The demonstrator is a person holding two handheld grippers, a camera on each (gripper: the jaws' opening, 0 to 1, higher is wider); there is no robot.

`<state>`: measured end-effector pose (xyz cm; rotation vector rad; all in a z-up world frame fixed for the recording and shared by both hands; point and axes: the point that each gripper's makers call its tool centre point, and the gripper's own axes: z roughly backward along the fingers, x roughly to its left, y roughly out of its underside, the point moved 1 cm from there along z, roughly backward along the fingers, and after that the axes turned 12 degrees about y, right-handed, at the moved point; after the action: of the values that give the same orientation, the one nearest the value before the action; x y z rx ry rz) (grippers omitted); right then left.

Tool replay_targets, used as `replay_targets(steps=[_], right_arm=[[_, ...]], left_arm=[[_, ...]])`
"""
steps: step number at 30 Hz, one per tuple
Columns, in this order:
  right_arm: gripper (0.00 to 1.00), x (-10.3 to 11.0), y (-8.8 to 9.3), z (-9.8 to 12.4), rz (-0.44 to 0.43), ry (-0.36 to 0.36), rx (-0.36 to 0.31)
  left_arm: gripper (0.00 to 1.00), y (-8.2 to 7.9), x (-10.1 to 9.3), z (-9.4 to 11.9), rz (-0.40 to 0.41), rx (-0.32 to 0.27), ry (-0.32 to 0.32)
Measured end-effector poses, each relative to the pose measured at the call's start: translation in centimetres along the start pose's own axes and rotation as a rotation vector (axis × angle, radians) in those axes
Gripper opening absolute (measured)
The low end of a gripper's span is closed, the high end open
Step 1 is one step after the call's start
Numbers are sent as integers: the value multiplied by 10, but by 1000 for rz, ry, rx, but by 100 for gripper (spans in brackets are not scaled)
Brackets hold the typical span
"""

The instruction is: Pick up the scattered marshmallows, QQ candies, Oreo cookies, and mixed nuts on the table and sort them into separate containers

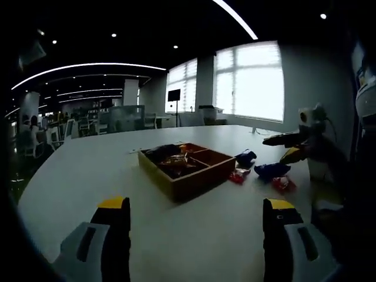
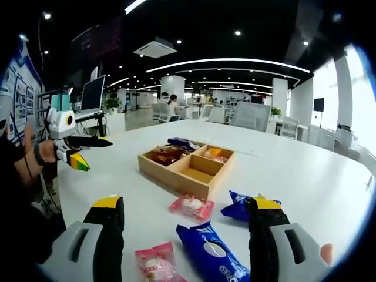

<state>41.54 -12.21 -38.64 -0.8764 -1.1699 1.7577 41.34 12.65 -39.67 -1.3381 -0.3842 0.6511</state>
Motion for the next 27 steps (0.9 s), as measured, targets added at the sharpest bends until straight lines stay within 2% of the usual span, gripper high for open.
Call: replay_targets(steps=[20, 27], right_arm=[[83, -1, 3, -3, 28, 7, 1], [83, -4, 9, -9, 25, 19, 31]], left_arm=[[97, 3, -1, 0, -12, 12, -1], [97, 3, 0, 1, -20, 21, -3]])
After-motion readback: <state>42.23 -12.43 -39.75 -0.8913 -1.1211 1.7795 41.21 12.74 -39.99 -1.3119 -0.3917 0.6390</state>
